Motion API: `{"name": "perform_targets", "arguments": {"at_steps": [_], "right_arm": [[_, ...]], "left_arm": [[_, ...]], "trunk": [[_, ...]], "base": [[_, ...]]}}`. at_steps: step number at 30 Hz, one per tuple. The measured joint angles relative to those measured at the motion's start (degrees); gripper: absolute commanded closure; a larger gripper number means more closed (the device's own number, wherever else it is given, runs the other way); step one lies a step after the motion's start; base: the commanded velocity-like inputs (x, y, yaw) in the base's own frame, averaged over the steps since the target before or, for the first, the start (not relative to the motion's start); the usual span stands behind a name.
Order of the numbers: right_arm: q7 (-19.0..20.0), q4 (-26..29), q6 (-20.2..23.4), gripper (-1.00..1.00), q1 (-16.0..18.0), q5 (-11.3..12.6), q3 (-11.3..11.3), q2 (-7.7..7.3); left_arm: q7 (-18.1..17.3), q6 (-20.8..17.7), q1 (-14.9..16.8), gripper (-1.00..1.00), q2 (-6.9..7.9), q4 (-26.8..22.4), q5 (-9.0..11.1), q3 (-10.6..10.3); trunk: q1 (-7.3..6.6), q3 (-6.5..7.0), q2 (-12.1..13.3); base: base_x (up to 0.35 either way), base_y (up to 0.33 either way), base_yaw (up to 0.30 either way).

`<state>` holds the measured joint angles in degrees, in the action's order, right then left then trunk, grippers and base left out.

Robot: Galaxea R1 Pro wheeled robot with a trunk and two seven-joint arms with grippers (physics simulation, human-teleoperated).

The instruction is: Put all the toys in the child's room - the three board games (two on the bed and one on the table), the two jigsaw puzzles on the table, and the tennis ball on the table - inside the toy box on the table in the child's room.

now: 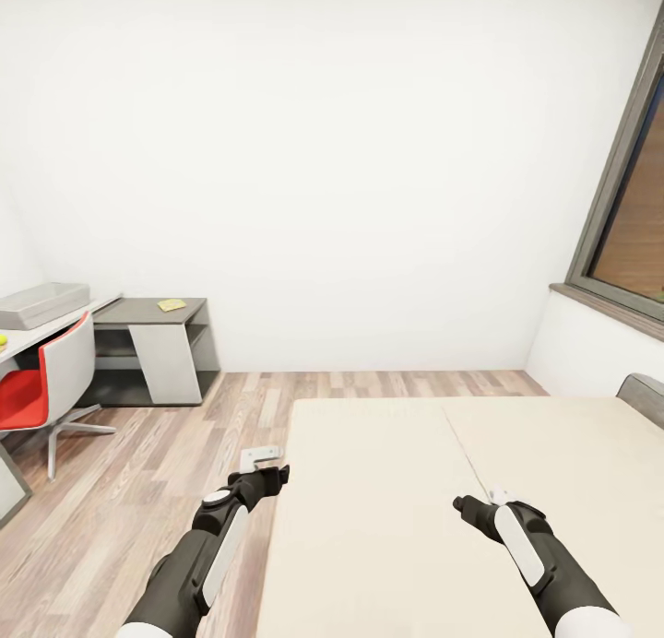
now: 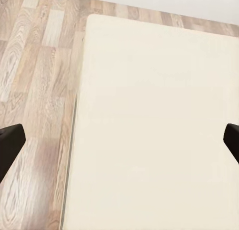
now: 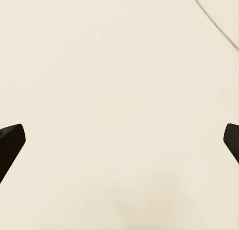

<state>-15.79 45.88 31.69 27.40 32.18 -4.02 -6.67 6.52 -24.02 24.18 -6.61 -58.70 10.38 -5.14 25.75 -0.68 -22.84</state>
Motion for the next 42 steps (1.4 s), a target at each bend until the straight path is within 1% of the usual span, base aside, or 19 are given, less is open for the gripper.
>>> {"name": "perform_targets", "arguments": {"at_steps": [25,42], "right_arm": [[0.00,-0.01,0.02,-1.00,0.00,0.00,-0.03,0.00],[-0.01,0.01,0.05,-1.00,0.00,0.01,-0.03,0.00]], "left_arm": [[-0.02,0.00,-0.02,-1.00,0.00,-0.02,0.00,0.01],[-0.04,0.01,-0.01,-1.00,0.00,-0.02,0.00,-0.01]], "trunk": [[0.00,0.00,0.00],[0.00,0.00,0.01]], "base": [[0.014,-0.018,0.000],[0.000,-0.245,0.000]]}}
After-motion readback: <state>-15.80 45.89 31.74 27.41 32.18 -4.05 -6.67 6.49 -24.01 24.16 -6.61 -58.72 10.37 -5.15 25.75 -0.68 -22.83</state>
